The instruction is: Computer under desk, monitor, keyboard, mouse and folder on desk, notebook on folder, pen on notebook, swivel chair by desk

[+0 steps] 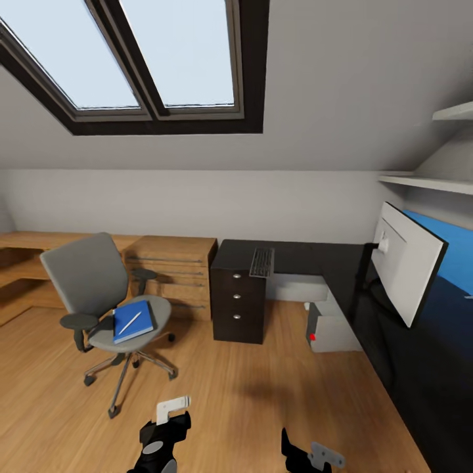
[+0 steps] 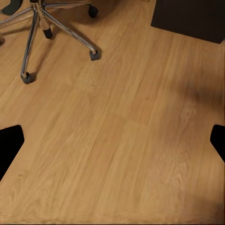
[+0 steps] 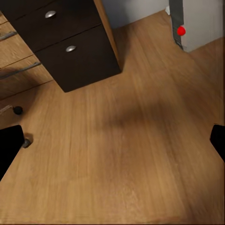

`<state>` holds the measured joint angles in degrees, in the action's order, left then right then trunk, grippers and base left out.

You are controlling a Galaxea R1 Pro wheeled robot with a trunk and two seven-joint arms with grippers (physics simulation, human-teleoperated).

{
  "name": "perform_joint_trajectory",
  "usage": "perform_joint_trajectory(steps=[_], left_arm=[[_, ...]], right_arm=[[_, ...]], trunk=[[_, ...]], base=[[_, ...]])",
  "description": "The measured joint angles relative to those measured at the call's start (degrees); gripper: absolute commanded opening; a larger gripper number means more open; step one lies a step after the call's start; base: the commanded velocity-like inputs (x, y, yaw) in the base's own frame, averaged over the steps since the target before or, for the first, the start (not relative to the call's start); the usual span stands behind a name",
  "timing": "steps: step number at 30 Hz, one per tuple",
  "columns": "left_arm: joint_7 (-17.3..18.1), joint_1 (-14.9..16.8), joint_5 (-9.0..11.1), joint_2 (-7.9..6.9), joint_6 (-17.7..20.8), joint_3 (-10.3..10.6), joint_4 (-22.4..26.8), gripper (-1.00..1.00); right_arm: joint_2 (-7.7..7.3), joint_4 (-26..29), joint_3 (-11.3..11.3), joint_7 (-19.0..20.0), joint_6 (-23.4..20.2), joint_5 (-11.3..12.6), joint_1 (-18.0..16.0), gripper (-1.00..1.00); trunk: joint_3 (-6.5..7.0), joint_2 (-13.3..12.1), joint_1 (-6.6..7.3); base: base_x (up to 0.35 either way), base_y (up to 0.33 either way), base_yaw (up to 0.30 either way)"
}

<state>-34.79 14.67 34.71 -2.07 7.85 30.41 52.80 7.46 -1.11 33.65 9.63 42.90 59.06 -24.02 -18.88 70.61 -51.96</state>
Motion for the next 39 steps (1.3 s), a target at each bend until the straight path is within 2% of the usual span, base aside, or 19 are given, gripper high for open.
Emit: perform_joint_trajectory(steps=[10, 24, 39], left_arm=[[-0.12, 0.0, -0.04, 0.1, -0.01, 0.03, -0.02, 1.0], [-0.15, 0.0, -0.04, 0.12, -0.02, 0.09, -0.01, 1.0], [-0.19, 0.01, -0.11, 0.12, -0.02, 0.09, -0.07, 1.0]], right_arm=[[-0.08, 0.0, -0.01, 0.0, 0.02, 0.0, 0.0, 1.0], [-0.02, 0.0, 0.07, -0.01, 0.01, 0.0, 0.0, 1.0], [-0.01, 0.0, 0.01, -0.01, 0.01, 0.0, 0.0, 1.0]], trunk=[[1.8, -4.01, 2.2], [4.32, -9.63, 5.28], [4.32, -9.65, 5.29]], base=[[-0.343, -0.05, -0.072], [-0.313, -0.198, -0.072], [-0.282, -0.243, 0.0]])
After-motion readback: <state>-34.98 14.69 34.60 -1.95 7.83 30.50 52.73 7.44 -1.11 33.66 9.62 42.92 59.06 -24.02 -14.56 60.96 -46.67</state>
